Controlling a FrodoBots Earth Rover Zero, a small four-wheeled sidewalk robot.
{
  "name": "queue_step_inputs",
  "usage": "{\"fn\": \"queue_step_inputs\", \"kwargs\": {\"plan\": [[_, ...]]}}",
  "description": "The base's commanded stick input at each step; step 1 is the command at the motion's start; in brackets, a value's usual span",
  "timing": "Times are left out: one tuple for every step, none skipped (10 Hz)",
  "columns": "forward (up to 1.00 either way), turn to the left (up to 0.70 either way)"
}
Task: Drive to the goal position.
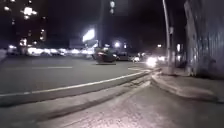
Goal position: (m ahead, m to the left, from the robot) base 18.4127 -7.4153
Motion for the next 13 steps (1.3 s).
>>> {"fn": "queue_step_inputs", "kwargs": {"plan": [[0.41, 0.00], [1.00, 0.00], [1.00, 0.00], [1.00, 0.00], [1.00, 0.00], [1.00, 0.00], [1.00, 0.00], [1.00, 0.00], [1.00, 0.00], [1.00, 0.00], [1.00, 0.00], [1.00, 0.00], [1.00, 0.00]]}}
